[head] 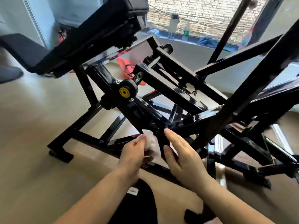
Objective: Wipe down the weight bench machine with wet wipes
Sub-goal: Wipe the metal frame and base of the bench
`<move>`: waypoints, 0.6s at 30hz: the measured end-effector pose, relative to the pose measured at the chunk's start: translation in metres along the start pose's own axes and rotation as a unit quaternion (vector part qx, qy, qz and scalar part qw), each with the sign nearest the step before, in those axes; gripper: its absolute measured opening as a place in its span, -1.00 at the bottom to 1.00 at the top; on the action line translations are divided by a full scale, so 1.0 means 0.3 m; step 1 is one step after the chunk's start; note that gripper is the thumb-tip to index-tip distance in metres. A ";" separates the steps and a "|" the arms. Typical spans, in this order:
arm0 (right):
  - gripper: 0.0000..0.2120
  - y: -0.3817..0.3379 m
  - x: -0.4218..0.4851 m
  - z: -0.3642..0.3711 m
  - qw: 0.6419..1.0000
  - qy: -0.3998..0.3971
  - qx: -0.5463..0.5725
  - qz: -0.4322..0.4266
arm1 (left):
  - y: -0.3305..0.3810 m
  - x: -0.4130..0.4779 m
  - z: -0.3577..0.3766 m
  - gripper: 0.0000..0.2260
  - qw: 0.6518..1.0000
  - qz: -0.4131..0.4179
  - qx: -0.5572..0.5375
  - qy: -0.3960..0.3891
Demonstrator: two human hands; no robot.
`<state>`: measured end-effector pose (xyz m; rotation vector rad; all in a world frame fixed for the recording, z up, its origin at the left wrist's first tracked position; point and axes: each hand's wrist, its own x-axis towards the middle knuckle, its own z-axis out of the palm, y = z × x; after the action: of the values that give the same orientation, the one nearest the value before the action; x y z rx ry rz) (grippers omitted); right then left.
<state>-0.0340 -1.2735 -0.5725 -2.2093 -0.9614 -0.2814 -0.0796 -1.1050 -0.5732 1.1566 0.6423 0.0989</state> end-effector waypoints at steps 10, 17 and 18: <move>-0.42 0.084 0.317 0.083 0.890 -0.202 -0.404 0.065 | 0.158 0.096 -0.188 -0.75 0.965 0.148 0.121 0.181; -0.24 0.086 0.336 0.096 0.836 -0.249 -0.481 0.082 | 0.108 0.086 -0.180 -0.80 0.973 0.104 0.132 0.159; -0.23 0.076 0.346 0.096 0.839 -0.246 -0.476 0.090 | 0.121 0.081 -0.181 -0.79 0.972 0.114 0.134 0.158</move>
<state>0.0526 -1.2070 -0.5592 -3.3946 -0.9692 -0.0961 -0.0788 -1.0359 -0.5650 1.4896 0.8188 0.4086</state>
